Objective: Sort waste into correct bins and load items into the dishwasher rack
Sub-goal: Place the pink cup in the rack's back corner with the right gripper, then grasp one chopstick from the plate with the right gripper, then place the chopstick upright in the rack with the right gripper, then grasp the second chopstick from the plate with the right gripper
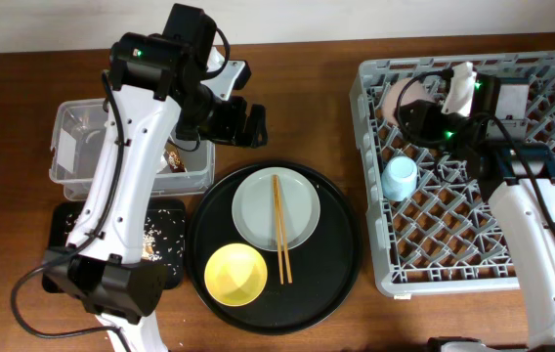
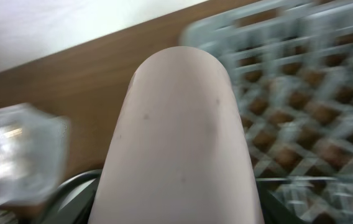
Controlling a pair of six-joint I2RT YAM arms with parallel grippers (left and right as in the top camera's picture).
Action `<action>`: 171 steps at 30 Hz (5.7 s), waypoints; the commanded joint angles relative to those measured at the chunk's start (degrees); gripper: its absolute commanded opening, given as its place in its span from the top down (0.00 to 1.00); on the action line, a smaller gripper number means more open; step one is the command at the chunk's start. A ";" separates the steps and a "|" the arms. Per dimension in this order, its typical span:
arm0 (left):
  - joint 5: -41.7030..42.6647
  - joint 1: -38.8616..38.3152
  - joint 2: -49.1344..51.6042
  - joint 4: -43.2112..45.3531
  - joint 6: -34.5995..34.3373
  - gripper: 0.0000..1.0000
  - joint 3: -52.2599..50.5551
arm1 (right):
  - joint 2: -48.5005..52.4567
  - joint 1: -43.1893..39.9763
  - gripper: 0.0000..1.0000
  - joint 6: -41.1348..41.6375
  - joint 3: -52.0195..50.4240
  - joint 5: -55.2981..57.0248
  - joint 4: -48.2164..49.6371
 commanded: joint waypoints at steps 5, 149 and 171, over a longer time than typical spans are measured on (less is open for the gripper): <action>-0.83 0.20 0.09 0.09 -0.35 0.01 -0.24 | 7.58 3.19 0.66 -3.39 0.28 11.34 6.62; -11.30 26.60 -0.02 -0.76 -4.42 0.01 0.17 | 25.31 42.42 0.60 25.44 18.93 16.50 -26.08; -11.30 26.60 -0.02 -0.76 -4.42 0.01 0.17 | 28.46 47.28 0.68 27.36 -2.40 13.22 -2.45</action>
